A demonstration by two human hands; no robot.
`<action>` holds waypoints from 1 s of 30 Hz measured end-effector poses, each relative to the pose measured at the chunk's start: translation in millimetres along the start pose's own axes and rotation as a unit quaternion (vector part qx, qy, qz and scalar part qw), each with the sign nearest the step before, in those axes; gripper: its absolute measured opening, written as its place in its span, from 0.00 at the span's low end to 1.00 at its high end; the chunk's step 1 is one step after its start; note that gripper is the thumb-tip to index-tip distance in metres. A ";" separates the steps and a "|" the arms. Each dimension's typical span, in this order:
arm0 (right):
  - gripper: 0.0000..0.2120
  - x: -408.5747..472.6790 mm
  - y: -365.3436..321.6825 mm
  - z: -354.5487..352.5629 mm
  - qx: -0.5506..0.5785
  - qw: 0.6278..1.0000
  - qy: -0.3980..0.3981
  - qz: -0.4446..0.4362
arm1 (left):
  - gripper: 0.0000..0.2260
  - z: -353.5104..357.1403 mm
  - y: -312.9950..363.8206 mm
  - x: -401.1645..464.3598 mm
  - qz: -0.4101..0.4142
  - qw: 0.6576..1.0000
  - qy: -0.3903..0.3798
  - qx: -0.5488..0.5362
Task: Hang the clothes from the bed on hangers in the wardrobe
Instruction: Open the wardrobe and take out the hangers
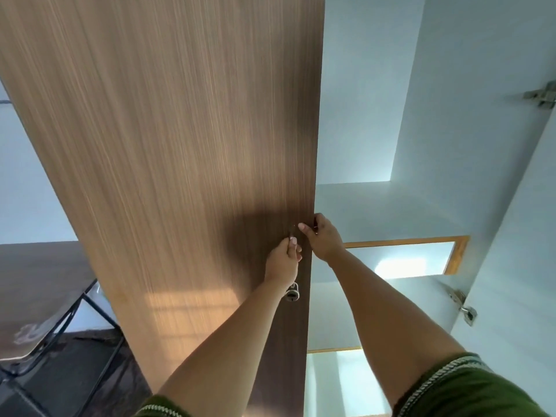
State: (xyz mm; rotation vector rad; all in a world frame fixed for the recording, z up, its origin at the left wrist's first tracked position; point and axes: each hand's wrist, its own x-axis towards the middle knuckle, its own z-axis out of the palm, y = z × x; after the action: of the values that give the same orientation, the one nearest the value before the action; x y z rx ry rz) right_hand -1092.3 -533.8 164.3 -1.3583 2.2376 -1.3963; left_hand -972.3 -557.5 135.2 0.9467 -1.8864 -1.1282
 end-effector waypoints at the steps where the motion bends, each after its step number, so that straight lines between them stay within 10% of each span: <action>1: 0.16 -1.9 1.7 0.5 -0.005 1.000 0.007 -0.011 | 0.17 0.3 -1.9 -2.4 0.008 1.000 0.001 0.000; 23: 0.17 -256.8 -74.9 -9.2 -0.004 0.986 0.043 -0.161 | 0.14 -73.9 19.7 -249.5 -0.008 0.986 0.144 -0.082; 30: 0.18 -318.8 -121.2 6.6 -0.063 0.980 0.085 -0.171 | 0.19 -154.2 35.0 -305.0 -0.174 0.980 0.093 -0.006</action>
State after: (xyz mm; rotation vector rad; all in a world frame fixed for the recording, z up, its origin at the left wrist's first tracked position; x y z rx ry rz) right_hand -834.2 -310.8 161.2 -1.7995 2.3155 -1.5499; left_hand -706.7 -340.6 155.8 1.3642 -1.5995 -1.2008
